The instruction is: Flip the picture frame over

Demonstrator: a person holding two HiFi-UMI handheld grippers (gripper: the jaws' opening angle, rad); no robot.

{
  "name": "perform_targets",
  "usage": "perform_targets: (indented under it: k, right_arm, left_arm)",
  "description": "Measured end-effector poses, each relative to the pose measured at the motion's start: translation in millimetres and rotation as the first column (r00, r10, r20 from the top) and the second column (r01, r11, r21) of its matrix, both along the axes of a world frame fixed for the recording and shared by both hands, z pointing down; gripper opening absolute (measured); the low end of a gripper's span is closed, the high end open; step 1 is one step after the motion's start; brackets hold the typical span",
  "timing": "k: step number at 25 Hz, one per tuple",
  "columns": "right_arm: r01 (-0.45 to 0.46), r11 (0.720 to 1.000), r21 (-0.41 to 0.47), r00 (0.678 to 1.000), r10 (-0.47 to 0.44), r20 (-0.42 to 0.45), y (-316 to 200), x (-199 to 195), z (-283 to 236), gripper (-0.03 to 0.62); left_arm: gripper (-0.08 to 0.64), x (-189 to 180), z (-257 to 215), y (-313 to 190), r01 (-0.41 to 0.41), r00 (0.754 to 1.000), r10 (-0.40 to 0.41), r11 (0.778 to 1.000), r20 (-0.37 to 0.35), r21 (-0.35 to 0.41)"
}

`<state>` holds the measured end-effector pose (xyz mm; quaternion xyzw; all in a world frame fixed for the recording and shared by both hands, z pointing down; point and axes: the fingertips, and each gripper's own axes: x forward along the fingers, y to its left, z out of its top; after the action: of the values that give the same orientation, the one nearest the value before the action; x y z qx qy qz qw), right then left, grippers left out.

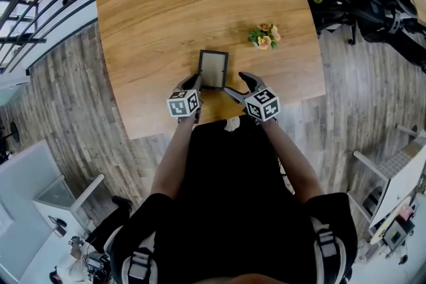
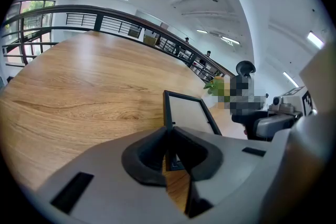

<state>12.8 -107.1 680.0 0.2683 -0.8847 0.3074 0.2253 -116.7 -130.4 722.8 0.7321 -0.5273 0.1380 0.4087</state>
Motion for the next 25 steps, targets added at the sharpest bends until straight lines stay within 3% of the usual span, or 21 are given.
perform_targets:
  k: [8,11,19,25]
  right_arm:
    - [0.011,0.997,-0.072,1.0,-0.009,0.026,12,-19,15,0.347]
    - [0.008,0.995,-0.098,0.999,-0.005,0.036,15,-23,21,0.31]
    - [-0.051,0.972,-0.23,0.986,0.085,0.141,16,-33,28,0.304]
    - [-0.028,0.962,-0.27,0.977,0.083,0.195,21,-41,27,0.241]
  left_arm:
    - [0.056,-3,-10,5,0.011,1.0,-0.01,1.0,-0.024,0.026]
    - [0.056,-4,-15,7,0.01,1.0,-0.009,0.999,-0.029,0.037]
    - [0.057,-4,-29,12,-0.025,1.0,0.026,0.993,-0.014,0.115]
    - [0.057,-5,-33,14,-0.037,0.999,0.041,0.991,-0.03,0.132]
